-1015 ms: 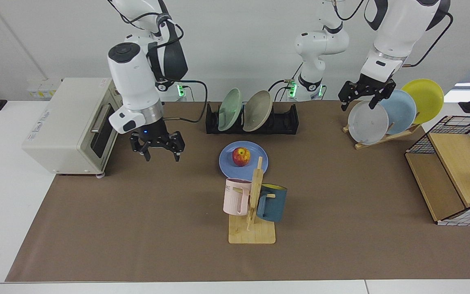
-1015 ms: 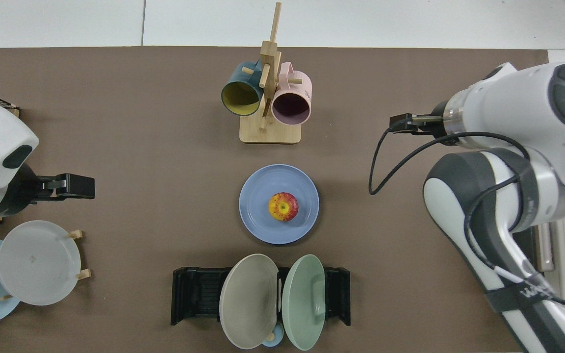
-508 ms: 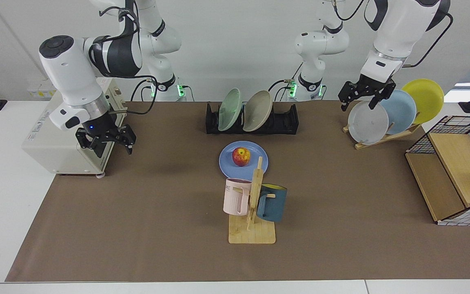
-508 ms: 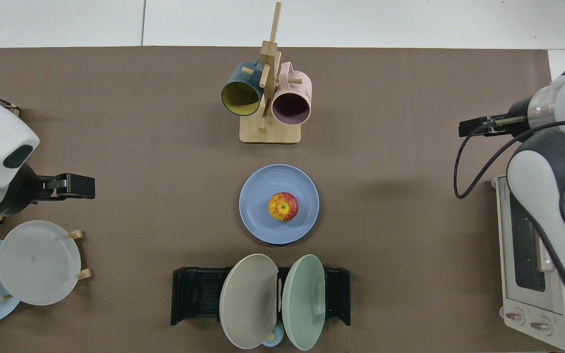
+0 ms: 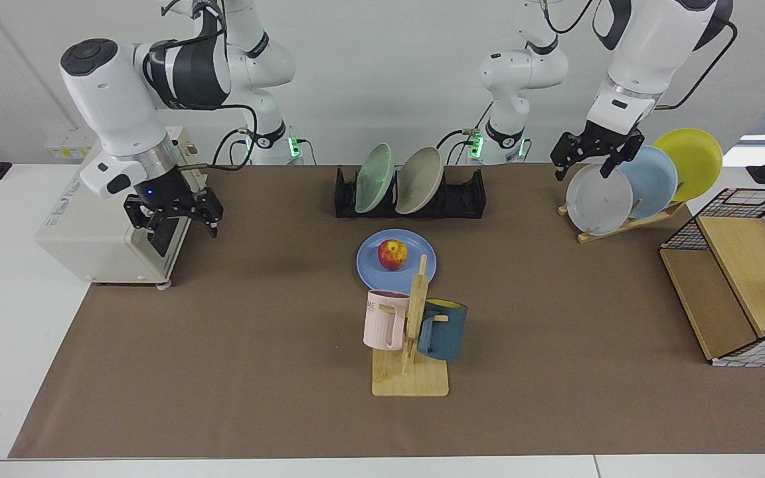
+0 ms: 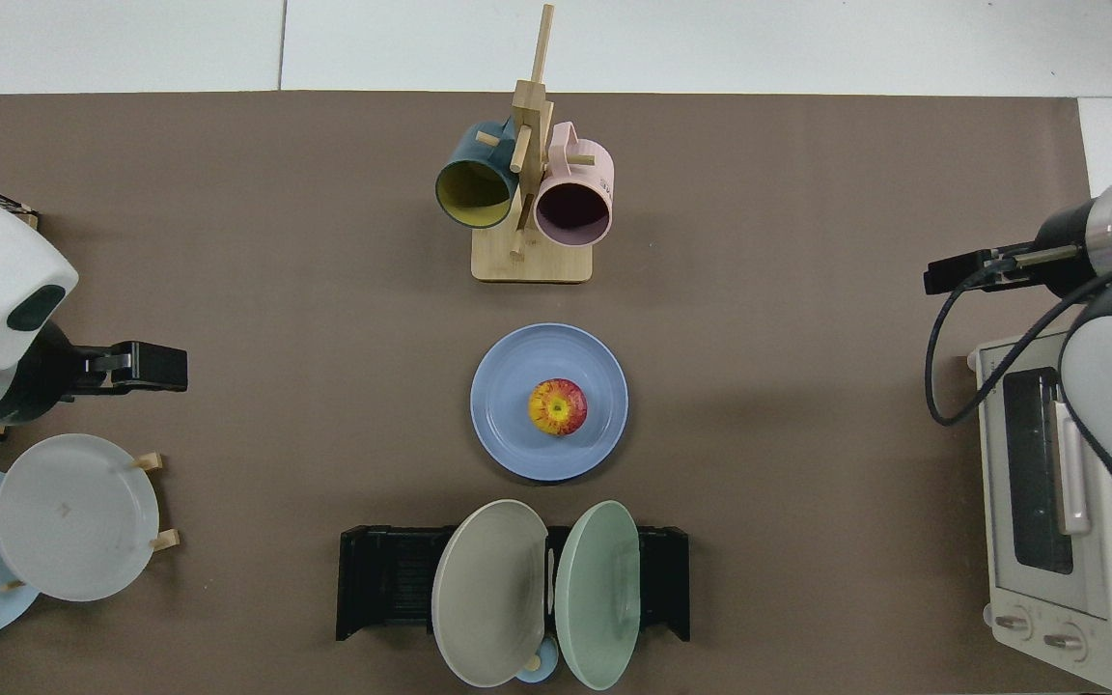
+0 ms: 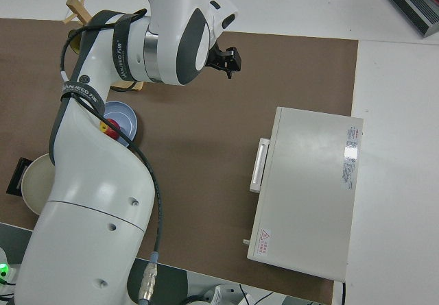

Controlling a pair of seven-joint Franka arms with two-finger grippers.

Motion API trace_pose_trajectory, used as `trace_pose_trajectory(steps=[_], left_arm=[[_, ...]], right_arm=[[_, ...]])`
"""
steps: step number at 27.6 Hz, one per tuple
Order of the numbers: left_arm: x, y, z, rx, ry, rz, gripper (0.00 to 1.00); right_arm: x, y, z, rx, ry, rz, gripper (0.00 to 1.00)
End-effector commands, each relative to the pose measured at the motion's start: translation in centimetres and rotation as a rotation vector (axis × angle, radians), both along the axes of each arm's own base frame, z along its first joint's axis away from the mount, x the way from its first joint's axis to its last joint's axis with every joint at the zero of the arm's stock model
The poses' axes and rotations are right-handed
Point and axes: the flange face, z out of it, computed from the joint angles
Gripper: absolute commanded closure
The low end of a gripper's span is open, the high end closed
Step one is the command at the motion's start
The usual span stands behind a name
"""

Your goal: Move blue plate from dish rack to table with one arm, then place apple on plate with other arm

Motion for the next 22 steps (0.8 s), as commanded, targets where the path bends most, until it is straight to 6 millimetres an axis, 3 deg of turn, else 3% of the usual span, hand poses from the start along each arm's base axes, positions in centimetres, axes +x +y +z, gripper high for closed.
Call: trace_pose_trajectory(steps=[1, 7, 18, 22], left_arm=[[-0.1, -0.3, -0.1, 0.0, -0.001, 0.002, 0.0], [-0.1, -0.3, -0.1, 0.0, -0.001, 0.013, 0.0], [-0.1, -0.3, -0.1, 0.0, -0.001, 0.011, 0.0], [-0.1, -0.3, -0.1, 0.0, -0.001, 0.011, 0.0]], right_arm=[[-0.7, -0.2, 0.7, 0.003, 0.037, 0.015, 0.0], [-1.3, 0.6, 2.0, 0.002, 0.018, 0.022, 0.0], [-2.2, 0.4, 2.5, -0.004, 0.053, -0.001, 0.0], [-2.6, 0.2, 3.2, 0.008, 0.043, -0.088, 0.0]])
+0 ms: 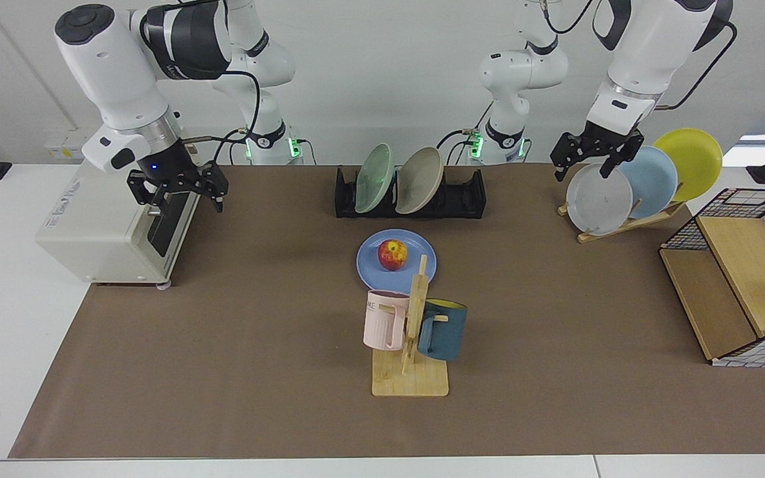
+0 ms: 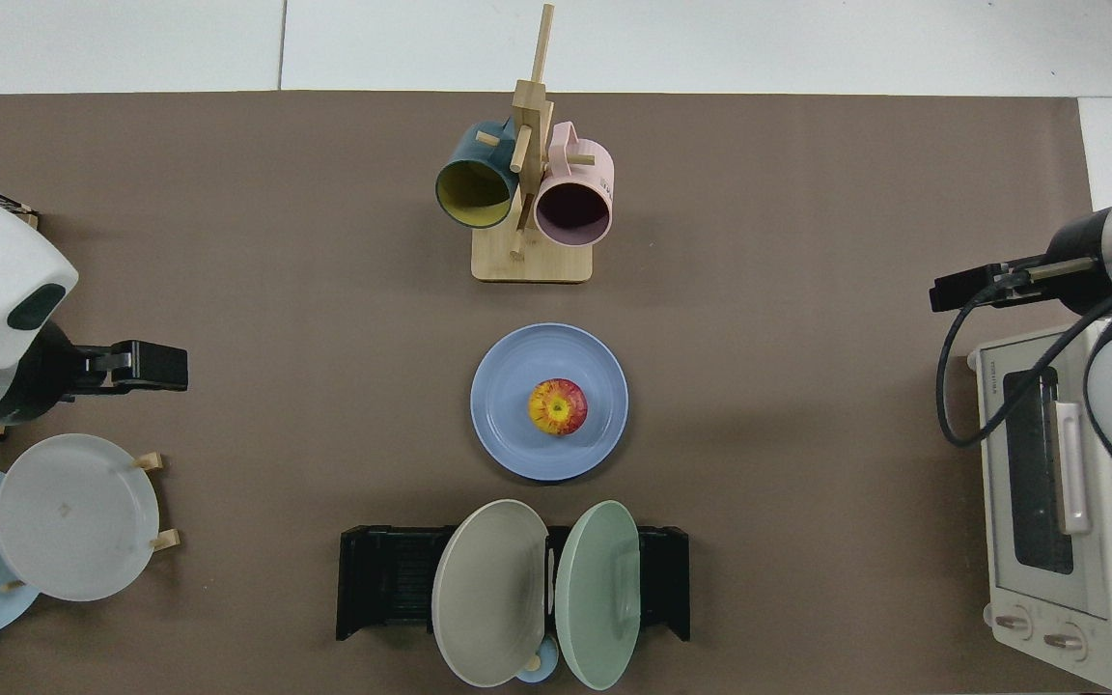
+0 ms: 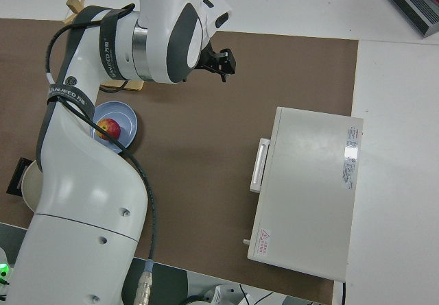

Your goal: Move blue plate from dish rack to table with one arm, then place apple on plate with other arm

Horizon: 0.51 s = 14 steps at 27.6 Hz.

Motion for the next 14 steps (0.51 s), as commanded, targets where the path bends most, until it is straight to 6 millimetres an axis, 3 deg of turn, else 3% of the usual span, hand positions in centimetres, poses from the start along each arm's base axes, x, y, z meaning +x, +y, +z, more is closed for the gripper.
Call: trace_pose_trajectory(steps=[1, 14], left_arm=[[-0.08, -0.27, -0.11, 0.0, -0.001, 0.007, 0.0], [-0.04, -0.19, -0.08, 0.0, -0.004, 0.004, 0.0]], right_arm=[[-1.24, 0.01, 1.99, -0.001, -0.017, -0.112, 0.0], [-1.01, 0.17, 1.7, 0.002, -0.034, -0.154, 0.0]])
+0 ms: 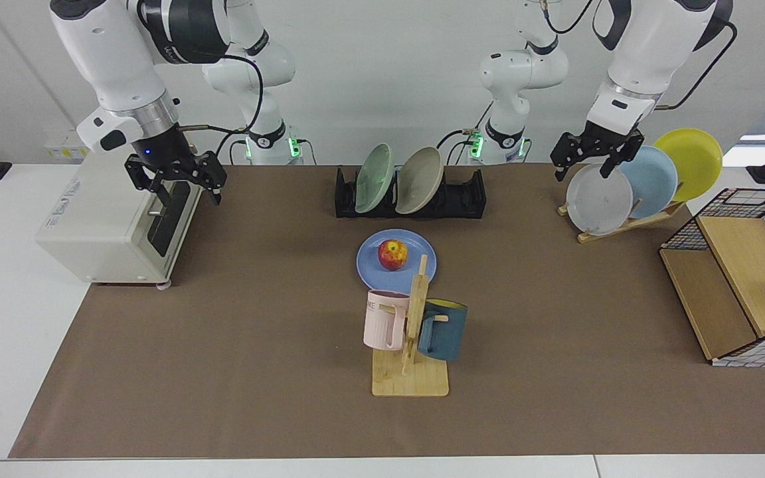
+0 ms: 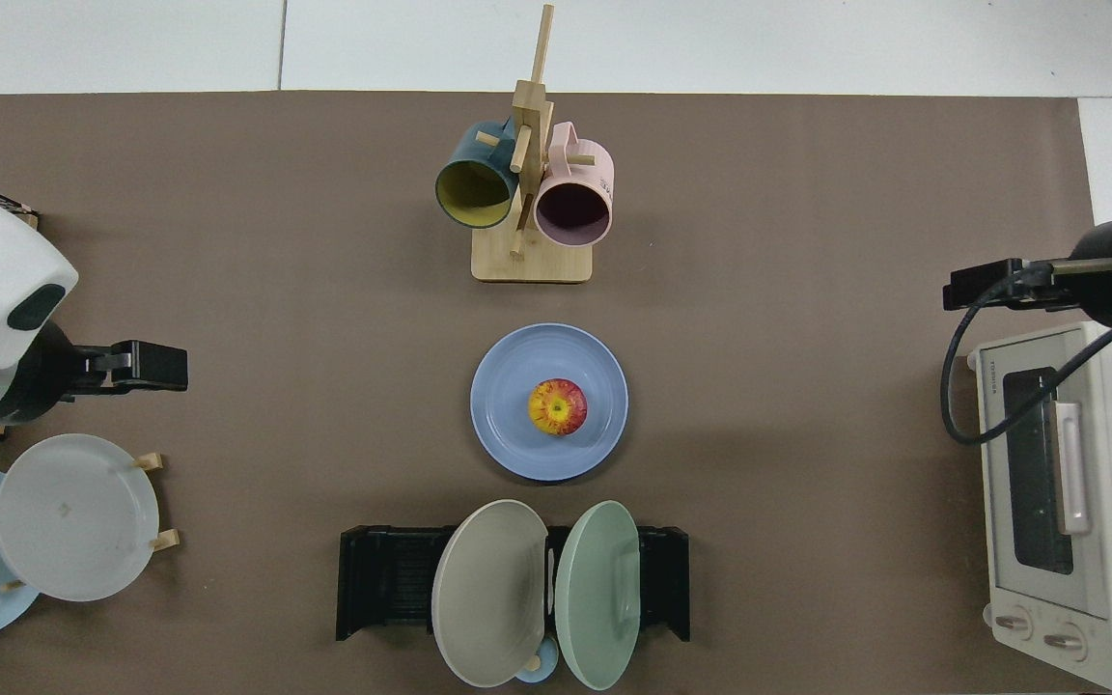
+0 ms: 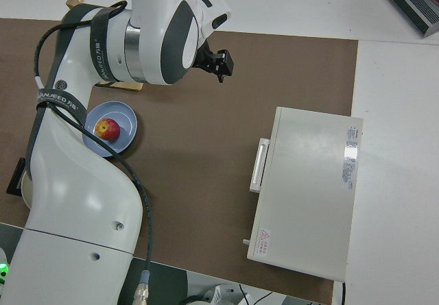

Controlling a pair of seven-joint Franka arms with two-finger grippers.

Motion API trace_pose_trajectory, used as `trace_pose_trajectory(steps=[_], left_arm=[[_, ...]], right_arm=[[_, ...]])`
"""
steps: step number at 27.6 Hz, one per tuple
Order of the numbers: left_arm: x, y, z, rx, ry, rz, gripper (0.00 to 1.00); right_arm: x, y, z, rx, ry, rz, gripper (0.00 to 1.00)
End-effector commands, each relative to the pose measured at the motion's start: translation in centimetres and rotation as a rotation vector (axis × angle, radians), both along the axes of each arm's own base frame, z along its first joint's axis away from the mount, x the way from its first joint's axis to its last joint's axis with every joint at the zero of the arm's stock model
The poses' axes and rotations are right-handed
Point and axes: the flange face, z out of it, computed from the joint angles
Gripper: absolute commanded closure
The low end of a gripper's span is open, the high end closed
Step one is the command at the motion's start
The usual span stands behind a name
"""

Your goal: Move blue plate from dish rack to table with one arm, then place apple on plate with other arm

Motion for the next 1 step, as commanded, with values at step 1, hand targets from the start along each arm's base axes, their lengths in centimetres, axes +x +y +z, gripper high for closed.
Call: trace_pose_trajectory(steps=[1], left_arm=[[-0.05, -0.19, -0.08, 0.0, -0.004, 0.003, 0.0]], right_arm=[[-0.24, -0.07, -0.09, -0.015, -0.008, -0.028, 0.0]])
